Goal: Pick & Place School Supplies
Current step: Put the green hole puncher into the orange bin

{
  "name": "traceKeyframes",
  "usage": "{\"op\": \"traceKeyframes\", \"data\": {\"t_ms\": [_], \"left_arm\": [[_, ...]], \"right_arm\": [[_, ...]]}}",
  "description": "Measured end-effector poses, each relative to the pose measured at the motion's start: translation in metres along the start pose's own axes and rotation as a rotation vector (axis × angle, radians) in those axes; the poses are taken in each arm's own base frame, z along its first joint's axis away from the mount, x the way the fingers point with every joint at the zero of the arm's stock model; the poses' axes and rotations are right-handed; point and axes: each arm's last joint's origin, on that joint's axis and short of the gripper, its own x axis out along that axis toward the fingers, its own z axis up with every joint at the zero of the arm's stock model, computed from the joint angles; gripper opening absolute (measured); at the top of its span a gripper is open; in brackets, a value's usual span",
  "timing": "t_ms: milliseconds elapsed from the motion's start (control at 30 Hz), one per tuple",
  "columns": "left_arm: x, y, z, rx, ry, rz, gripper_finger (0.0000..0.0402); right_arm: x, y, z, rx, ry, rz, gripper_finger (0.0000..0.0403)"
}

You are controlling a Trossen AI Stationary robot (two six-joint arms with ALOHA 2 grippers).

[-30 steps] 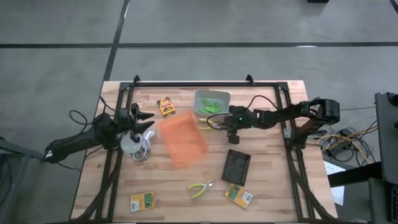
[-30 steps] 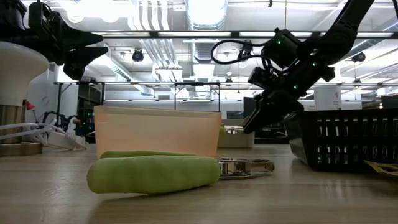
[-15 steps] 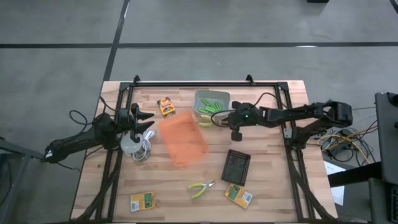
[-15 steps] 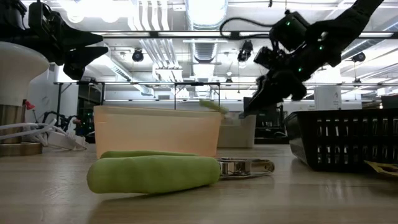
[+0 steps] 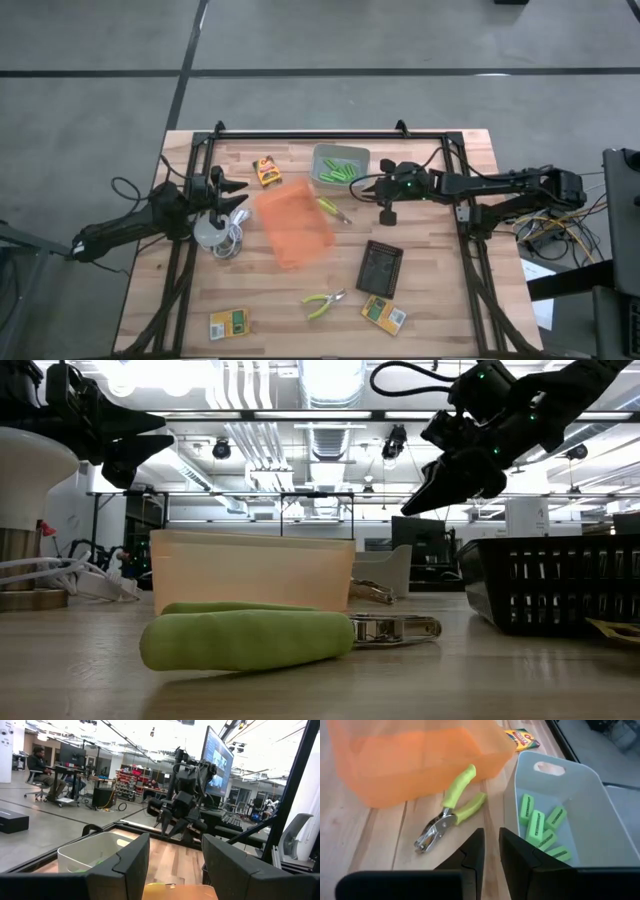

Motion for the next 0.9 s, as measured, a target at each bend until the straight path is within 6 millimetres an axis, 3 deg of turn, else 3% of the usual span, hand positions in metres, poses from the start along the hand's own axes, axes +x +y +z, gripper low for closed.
{"op": "traceKeyframes", "data": {"t_ms": [233, 467, 900], "left_arm": [[0.0, 0.0, 0.0, 0.0, 0.0, 0.0, 0.0188], [0.0, 0.0, 0.0, 0.0, 0.0, 0.0, 0.0188], [0.0, 0.0, 0.0, 0.0, 0.0, 0.0, 0.0188]], "right_arm": [[0.002, 0.001, 0.001, 0.057, -0.009, -0.008, 0.0065], [0.017, 0.011, -0.001, 0.13, 0.016, 0.013, 0.0098], [0.058, 0.033, 0.032, 0.06, 0.083, 0.015, 0.0148]]}}
